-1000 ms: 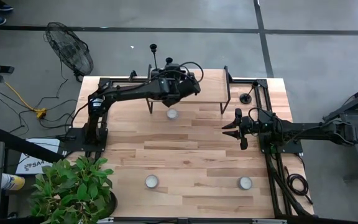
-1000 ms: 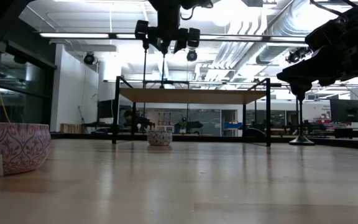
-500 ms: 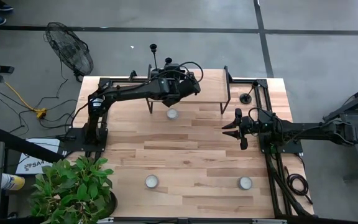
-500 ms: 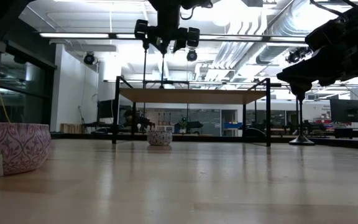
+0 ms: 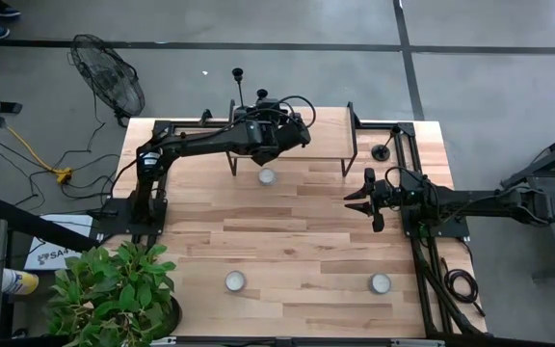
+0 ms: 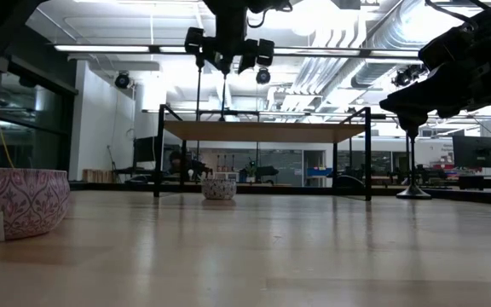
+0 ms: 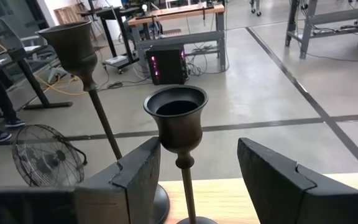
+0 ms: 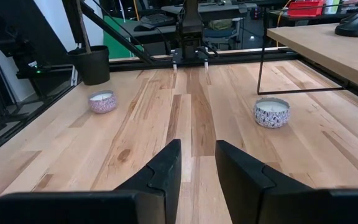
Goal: Pick & Place candle stick holders
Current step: Put the bottom black candle holder on the shelf, then put the black candle holder on the shelf
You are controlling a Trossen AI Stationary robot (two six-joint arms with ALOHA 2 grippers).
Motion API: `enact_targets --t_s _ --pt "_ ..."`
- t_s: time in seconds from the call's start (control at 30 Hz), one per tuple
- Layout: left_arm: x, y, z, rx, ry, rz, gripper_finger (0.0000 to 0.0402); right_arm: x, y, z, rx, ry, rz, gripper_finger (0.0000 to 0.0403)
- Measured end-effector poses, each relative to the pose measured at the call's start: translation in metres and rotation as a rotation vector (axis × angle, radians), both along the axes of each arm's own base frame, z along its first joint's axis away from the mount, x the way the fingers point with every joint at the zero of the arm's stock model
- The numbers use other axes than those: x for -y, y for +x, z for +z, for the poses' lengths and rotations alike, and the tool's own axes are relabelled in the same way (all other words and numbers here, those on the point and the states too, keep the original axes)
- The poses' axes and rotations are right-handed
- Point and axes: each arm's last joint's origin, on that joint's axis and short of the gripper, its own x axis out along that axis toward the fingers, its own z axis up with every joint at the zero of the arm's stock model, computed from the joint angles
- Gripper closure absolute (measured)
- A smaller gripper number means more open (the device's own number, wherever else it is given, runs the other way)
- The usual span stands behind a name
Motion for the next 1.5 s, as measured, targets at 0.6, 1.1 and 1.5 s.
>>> enact_targets --t_s 0.6,1.1,1.5 --pt "0.001 -0.002 -0.001 -0.029 -0.003 0.002 0.0074 0.000 0.000 0.000 0.000 0.000 0.000 0.0307" --pt "0.027 -0.014 0.020 -0.027 -0.008 -0.060 0.0066 0.000 0.000 0.000 -0.001 0.000 0.000 0.0307" --pt "0.084 -0.036 0.036 -0.130 -0.030 -0.193 0.0066 0.000 0.000 0.000 -0.001 0.000 0.000 0.0307"
